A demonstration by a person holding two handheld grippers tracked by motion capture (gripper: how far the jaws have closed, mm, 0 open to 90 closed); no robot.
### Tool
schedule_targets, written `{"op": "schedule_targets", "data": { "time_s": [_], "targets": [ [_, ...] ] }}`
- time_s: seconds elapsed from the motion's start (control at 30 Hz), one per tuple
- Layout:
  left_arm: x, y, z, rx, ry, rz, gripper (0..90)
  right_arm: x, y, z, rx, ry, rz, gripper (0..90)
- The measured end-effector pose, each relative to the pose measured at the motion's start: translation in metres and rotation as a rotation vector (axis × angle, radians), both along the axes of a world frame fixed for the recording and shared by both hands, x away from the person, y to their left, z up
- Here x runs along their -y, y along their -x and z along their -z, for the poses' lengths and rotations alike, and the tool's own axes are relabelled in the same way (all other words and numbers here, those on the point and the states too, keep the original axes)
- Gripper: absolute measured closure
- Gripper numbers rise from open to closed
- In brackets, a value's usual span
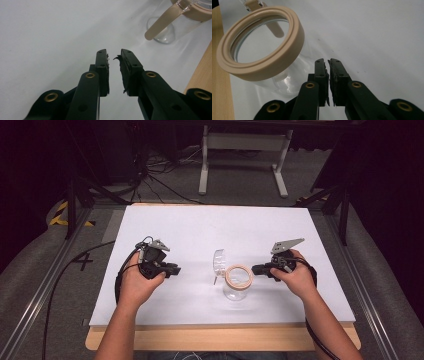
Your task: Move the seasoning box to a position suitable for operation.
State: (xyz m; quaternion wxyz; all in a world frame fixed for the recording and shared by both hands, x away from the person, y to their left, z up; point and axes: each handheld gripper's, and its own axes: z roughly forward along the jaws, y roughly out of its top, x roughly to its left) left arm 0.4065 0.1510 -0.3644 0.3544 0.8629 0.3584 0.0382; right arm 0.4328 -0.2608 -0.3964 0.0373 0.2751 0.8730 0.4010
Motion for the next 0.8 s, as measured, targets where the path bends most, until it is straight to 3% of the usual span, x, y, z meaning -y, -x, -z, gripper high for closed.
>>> {"op": "schedule_targets", "data": {
  "time_s": [0.43, 0.8],
  "targets": [
    [0.002, 0.001, 0.0, -0.005, -0.006, 0.01, 76.7, -0.015, 0.001, 0.011, -0.028, 0.018, -0.05, 88.6],
    [0.004, 0.0, 0.001, -0.014, -0.003, 0.027, 77.0, -0.015, 0.001, 0.012, -0.051, 0.029, -0.071, 89.9]
  ]
}}
